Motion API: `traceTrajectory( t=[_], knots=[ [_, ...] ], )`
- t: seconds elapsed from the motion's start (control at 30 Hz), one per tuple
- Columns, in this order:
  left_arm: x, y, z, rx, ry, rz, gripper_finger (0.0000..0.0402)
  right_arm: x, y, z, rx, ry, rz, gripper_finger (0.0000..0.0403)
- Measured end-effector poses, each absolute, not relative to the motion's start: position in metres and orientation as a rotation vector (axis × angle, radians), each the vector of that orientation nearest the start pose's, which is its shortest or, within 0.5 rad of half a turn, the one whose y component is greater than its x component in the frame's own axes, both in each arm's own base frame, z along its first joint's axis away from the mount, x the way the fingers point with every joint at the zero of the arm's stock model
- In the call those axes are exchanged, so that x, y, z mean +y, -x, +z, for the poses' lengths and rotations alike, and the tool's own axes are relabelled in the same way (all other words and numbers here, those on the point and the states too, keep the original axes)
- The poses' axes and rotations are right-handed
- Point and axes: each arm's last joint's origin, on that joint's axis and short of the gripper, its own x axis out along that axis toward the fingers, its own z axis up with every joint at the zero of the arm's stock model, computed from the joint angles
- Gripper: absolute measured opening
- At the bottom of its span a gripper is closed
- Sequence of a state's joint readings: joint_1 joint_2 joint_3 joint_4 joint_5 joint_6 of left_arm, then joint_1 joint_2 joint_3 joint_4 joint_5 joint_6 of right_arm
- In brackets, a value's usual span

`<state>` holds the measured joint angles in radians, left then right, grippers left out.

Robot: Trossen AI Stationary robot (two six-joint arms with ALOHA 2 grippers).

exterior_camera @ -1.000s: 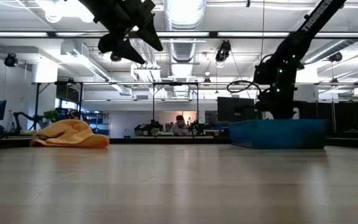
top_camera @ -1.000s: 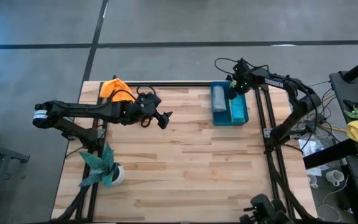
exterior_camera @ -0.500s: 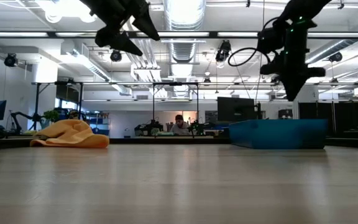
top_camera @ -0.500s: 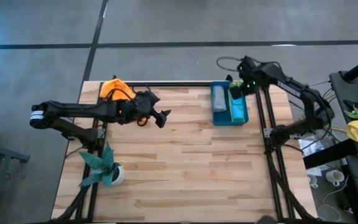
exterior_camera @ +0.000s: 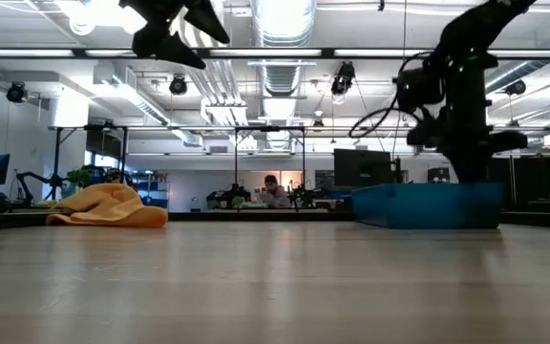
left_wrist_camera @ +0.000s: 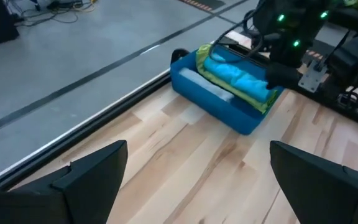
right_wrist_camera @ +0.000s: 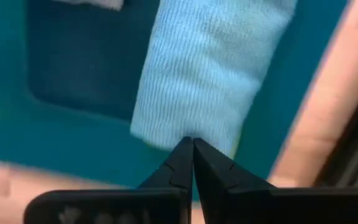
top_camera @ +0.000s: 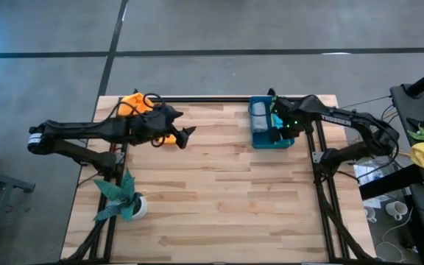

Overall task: Roll microfiber towels into tight, uniform cylinder then place into a basket
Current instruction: Stack the blue towel on the green towel in the blue bin, then roll the orange towel

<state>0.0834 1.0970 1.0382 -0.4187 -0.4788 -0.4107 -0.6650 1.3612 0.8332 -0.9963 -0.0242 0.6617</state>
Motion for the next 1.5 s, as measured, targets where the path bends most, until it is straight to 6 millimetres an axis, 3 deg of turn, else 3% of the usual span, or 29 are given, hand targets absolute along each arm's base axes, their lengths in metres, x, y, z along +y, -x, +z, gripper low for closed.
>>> traceTrajectory(
  t=[0.1,0.2,0.27,0.37,0.47,0.53,0.63,0.77,0.87,1.1,1.27,1.5],
  knots=[
    [0.031,-0.218,0.347,0.354,0.267,0.627,0.0377,-0.133,-0.167,0.179,1.336,-0.995,-1.048,0.0009],
    [0.030,-0.205,0.353,0.358,0.231,0.587,0.0377,-0.133,-0.166,0.178,1.400,-0.963,-1.062,0.0009],
    [0.029,-0.194,0.356,0.376,0.209,0.575,0.0377,-0.133,-0.168,0.189,1.412,-0.969,-1.059,0.0009],
    [0.028,-0.180,0.358,0.403,0.169,0.576,0.0377,-0.129,-0.176,0.221,1.371,-0.947,-1.024,0.0009],
    [0.029,-0.168,0.358,0.440,0.147,0.593,0.0377,-0.121,-0.193,0.262,1.174,-0.874,-0.975,0.0009],
    [0.030,-0.161,0.355,0.481,0.139,0.603,0.0377,-0.115,-0.212,0.289,0.942,-0.797,-0.921,0.0009],
    [0.030,-0.153,0.354,0.511,0.130,0.611,0.0377,-0.102,-0.247,0.321,0.624,-0.620,-0.719,0.0009],
    [0.029,-0.145,0.355,0.515,0.080,0.601,0.0377,-0.074,-0.297,0.338,0.394,-0.289,-0.415,0.0009],
    [0.029,-0.140,0.358,0.505,0.046,0.592,0.0377,-0.053,-0.333,0.325,0.399,-0.138,-0.279,0.0009],
    [0.027,-0.125,0.367,0.449,0.028,0.584,0.0377,-0.039,-0.426,0.281,0.513,-0.203,-0.221,0.0045],
    [0.026,-0.116,0.370,0.417,0.056,0.588,0.0377,-0.048,-0.490,0.255,0.585,-0.217,-0.266,0.0108],
    [0.025,-0.108,0.366,0.416,0.133,0.605,0.0377,-0.077,-0.546,0.214,0.737,-0.131,-0.290,0.0163]
  ],
)
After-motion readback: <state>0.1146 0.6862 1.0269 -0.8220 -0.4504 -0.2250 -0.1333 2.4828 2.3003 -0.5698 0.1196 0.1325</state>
